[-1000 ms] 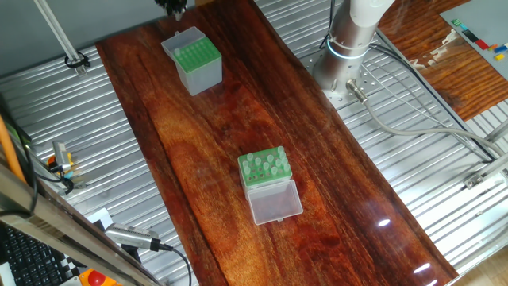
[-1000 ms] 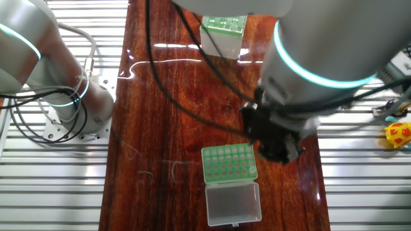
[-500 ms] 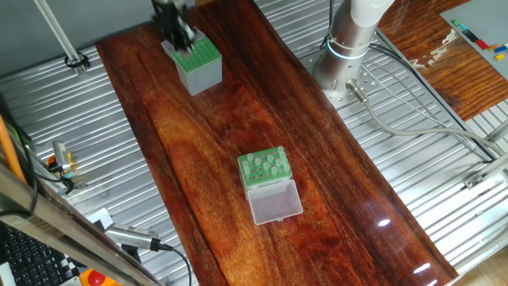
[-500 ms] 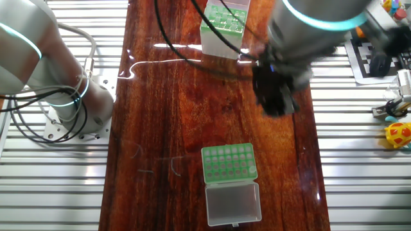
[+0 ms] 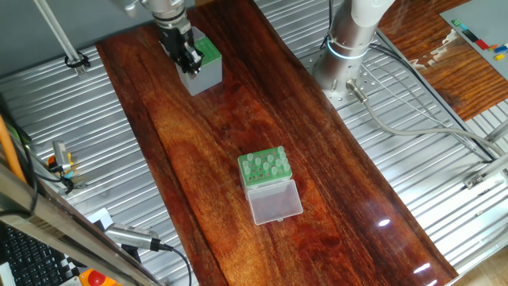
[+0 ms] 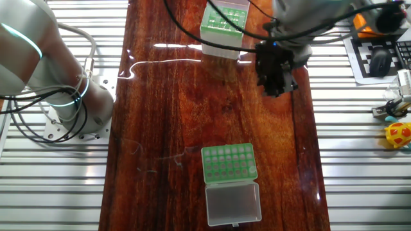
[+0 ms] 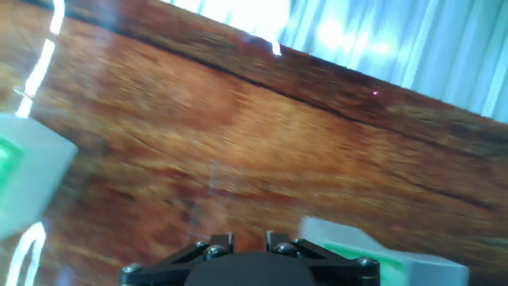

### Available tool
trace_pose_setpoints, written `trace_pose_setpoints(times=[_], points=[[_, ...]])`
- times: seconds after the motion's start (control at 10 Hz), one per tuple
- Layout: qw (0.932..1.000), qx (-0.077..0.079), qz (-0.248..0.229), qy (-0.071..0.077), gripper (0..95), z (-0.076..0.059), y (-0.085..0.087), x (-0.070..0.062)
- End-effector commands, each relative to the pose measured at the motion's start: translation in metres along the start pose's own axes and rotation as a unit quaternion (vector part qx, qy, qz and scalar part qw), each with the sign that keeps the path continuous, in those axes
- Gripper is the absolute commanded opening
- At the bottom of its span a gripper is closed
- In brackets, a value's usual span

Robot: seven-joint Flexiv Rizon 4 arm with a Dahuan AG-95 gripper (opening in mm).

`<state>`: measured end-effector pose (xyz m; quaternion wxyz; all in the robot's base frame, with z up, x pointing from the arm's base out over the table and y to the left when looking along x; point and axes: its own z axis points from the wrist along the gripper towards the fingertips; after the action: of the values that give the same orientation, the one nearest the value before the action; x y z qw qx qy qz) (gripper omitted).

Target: Transfer all large pipette tips from one holder to another

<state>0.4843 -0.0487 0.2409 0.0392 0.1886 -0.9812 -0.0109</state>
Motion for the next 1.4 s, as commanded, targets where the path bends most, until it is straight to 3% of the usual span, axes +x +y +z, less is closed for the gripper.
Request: trace_pose_setpoints(times=[0.1, 0.2, 0.4, 0.5, 0.6, 0.8, 1.0, 1.1, 1.3, 1.4], points=[[0.9982, -0.014, -0.058, -0.004, 38.0, 0.022, 0.061, -0.032], [0.9995, -0.003, -0.033, 0.002, 38.0, 0.029, 0.093, -0.049], [0.9998, 0.009, -0.015, 0.008, 38.0, 0.040, 0.123, -0.061], [0.9998, 0.013, -0.011, 0.010, 38.0, 0.040, 0.123, -0.061], [0.9993, 0.013, -0.033, 0.010, 19.0, 0.040, 0.123, -0.061], [0.9961, 0.004, -0.088, 0.003, 19.0, 0.040, 0.123, -0.061], [0.9956, -0.015, -0.092, -0.004, 19.0, 0.040, 0.125, -0.062], [0.9966, -0.024, -0.078, -0.009, 38.0, 0.041, 0.141, -0.073], [0.9992, -0.016, -0.037, -0.007, 38.0, 0.046, 0.185, -0.094], [0.9997, -0.012, -0.022, -0.006, 38.0, 0.048, 0.199, -0.100]])
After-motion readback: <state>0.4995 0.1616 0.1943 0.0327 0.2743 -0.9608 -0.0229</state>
